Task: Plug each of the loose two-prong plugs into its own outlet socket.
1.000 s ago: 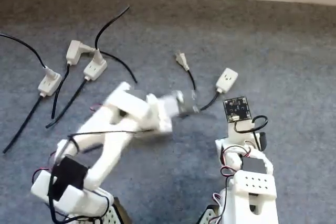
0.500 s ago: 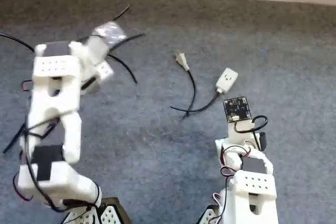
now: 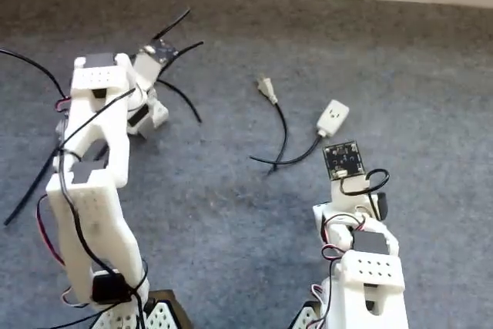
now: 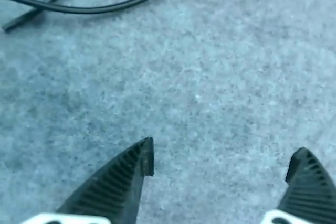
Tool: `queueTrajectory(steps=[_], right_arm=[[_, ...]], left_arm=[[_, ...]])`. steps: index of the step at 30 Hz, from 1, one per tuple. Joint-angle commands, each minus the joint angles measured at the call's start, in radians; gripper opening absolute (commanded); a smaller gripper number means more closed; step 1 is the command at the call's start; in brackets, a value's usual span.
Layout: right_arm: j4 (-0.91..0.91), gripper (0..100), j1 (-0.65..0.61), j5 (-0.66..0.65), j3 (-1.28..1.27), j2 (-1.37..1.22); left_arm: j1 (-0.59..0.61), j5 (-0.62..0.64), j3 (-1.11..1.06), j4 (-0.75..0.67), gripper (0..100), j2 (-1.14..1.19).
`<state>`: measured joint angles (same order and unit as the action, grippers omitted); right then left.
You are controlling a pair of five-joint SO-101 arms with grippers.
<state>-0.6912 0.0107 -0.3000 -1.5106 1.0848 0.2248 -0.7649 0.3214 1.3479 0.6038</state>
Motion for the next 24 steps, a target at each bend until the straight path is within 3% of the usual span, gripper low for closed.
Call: queueTrajectory(steps=[1, 3, 7, 17, 24], right_arm=[[0.010, 37.8, -0.013, 0.003, 0.021, 0.012], [0.010, 37.8, -0.013, 0.003, 0.021, 0.012], [0.010, 37.8, -0.013, 0.003, 0.019, 0.012], [0.010, 37.8, -0.007, 0.003, 0.021, 0.013], [0.010, 37.8, 0.127, -0.035, 0.182, 0.005]], left_arm=[[-0.030, 0.008, 0.045, 0.057, 30, -0.010], [-0.033, 0.008, 0.048, 0.084, 36, -0.012], [-0.002, 0.008, 0.119, 0.103, 34, -0.012], [0.160, -0.018, 0.473, 0.325, 33, -0.012], [0.071, 0.160, 0.657, 0.388, 33, -0.010]])
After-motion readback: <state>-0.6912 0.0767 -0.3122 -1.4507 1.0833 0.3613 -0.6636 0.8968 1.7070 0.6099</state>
